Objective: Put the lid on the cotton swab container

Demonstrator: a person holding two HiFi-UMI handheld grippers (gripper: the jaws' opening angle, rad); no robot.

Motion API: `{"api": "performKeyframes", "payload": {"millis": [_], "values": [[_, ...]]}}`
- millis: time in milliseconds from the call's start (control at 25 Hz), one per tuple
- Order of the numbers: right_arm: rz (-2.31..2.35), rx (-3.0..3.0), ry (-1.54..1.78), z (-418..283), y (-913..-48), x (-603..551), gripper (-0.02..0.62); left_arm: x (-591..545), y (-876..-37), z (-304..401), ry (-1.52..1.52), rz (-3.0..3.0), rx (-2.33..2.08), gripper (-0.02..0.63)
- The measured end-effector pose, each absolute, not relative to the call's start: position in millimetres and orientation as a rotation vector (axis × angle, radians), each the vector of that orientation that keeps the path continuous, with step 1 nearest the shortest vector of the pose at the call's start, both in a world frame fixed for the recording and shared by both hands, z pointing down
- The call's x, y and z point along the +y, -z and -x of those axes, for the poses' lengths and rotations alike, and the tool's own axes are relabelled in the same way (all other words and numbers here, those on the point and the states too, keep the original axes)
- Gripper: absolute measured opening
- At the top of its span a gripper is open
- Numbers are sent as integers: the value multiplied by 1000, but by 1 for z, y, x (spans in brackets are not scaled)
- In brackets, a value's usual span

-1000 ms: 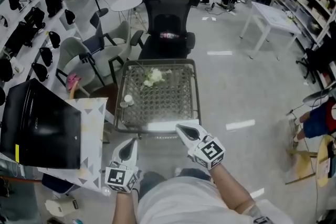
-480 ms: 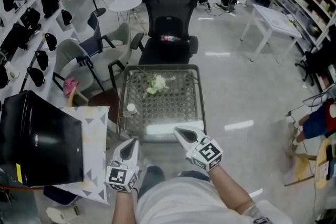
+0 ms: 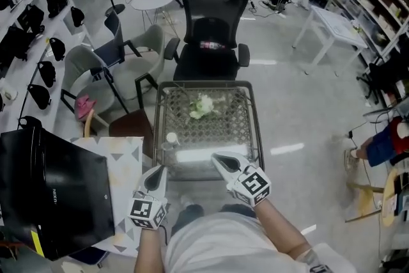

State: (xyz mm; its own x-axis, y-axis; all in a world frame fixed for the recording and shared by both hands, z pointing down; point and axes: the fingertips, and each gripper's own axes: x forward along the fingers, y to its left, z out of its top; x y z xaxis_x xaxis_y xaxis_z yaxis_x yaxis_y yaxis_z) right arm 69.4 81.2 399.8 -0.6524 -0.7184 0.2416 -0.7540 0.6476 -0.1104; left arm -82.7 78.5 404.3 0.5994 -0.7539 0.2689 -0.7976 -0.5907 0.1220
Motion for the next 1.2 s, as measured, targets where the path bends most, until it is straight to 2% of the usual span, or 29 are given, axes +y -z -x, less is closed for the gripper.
{"api": "performKeyframes", "payload": {"millis": [600, 1200], "values": [[-1312, -2529, -352, -9, -448, 25, 5, 10, -448, 145, -393, -2584, -1144, 9], [-1172, -2462, -500, -2, -515, -14, 5, -17, -507, 148, -546, -2420, -1136, 9]]}}
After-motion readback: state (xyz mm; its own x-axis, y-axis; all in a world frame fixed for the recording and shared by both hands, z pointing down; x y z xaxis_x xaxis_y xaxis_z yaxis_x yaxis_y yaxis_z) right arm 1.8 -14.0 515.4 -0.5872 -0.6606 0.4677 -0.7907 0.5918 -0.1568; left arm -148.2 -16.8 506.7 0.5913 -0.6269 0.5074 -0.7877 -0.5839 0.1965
